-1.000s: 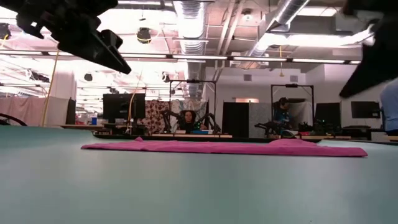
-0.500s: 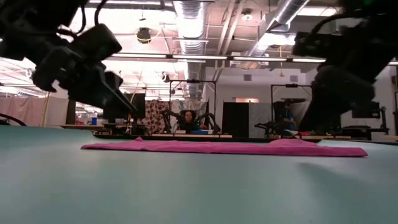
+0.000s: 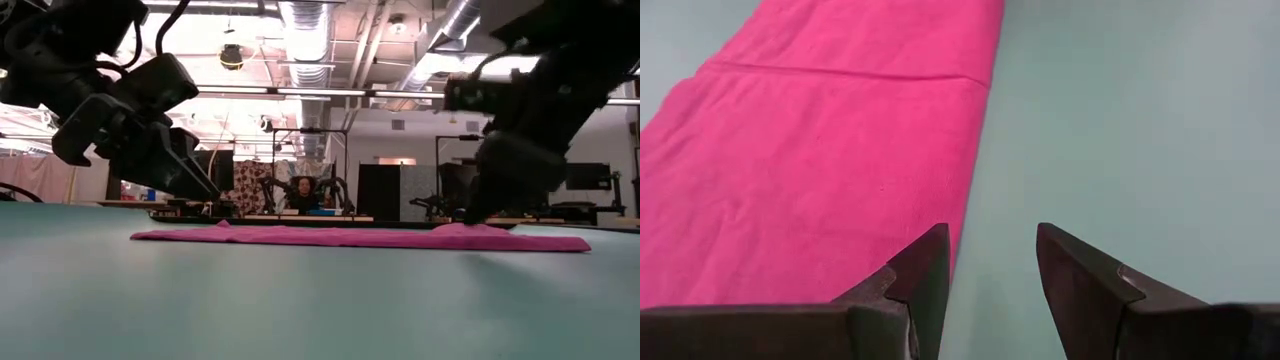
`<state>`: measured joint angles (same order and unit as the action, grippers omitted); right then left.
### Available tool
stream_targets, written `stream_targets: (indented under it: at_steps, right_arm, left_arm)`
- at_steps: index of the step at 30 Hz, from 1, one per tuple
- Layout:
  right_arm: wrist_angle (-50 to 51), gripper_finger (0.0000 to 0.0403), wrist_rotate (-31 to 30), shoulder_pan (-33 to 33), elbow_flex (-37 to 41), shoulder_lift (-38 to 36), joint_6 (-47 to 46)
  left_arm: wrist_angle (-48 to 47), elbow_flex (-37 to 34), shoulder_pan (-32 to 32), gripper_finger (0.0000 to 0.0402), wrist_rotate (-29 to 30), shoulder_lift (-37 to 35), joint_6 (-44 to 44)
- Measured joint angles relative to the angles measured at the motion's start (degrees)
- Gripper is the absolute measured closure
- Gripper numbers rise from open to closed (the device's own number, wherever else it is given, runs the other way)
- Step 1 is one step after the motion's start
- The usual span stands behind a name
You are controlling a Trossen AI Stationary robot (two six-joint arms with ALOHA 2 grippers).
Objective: Roll towel into tight, uniform cylinder
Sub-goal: Roll the pink towel
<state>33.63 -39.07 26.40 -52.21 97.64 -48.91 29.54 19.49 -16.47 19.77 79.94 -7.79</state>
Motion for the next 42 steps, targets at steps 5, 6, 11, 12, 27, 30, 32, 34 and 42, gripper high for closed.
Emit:
stream_targets:
  at_steps: [5, 6, 11, 12, 27, 30, 32, 34, 42]
  right_arm:
    - [-0.2, 0.0241, -0.1, -0.5, 0.0, 3.8, -1.1]
    - [0.2, 0.0241, -0.3, -0.8, 0.0, 4.2, -2.0]
    - [0.4, 0.0241, -1.4, -1.3, 0.0, 4.6, -2.6]
    - [0.7, 0.0241, -1.5, -1.3, 0.0, 4.2, -2.6]
    - [6.0, 0.0241, -1.1, 11.4, 0.0, -3.6, -1.4]
    - [11.6, 0.0241, -0.8, 14.0, 0.0, -2.2, -7.4]
    - [15.9, 0.0241, -1.2, 14.8, 0.0, -1.3, -12.4]
    - [19.2, 0.0242, -2.4, 15.1, 0.0, -0.8, -17.1]
    - [20.8, 0.03, -4.3, 13.8, 0.0, 0.0, -19.7]
  left_arm:
    - [-0.2, 0.0, 0.0, 0.026, 0.0, 0.0, 0.0]
    - [-0.2, 0.0, 0.0, 0.026, 0.0, 0.0, 0.0]
    - [-0.8, 0.0, 0.0, 0.026, 0.0, 0.0, 0.0]
    - [-0.9, 0.0, 0.0, 0.026, 0.0, 0.0, 0.0]
    - [-3.4, 0.0, -1.3, 0.026, -3.0, 0.0, 3.2]
    - [-3.4, 0.0, -2.0, 0.026, -3.0, 0.0, 5.2]
    - [-3.3, 0.0, -2.0, 0.026, -2.9, 0.0, 5.6]
    - [-3.4, 0.0, -2.0, 0.026, -2.9, 0.0, 5.5]
    - [-3.2, 0.0, -2.0, 0.026, -2.6, 0.0, 5.1]
